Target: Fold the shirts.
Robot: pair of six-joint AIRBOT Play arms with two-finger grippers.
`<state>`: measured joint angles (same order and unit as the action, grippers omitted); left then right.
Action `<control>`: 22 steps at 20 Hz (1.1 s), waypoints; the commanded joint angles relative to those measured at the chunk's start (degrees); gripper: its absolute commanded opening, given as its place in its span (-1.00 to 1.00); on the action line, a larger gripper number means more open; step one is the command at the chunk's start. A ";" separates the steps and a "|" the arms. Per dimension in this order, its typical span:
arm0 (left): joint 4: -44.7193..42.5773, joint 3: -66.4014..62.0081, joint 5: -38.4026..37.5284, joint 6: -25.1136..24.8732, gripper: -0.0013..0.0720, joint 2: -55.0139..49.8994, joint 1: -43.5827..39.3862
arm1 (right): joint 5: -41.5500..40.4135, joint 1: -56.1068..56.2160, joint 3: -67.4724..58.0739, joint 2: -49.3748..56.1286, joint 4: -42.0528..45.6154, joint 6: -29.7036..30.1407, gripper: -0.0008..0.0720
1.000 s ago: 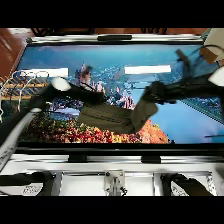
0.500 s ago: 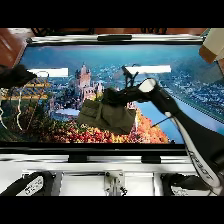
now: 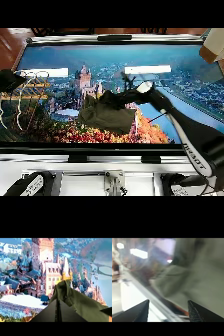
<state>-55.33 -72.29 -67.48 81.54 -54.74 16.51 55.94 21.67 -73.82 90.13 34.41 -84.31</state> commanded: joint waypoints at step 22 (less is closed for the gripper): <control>2.45 1.07 -0.15 -0.02 -0.86 0.28 -0.13 | 0.83 -10.49 12.72 3.32 3.10 7.32 -0.81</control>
<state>-53.30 -71.24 -67.66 81.52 -54.50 16.40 59.46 11.20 -59.22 92.92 44.53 -83.02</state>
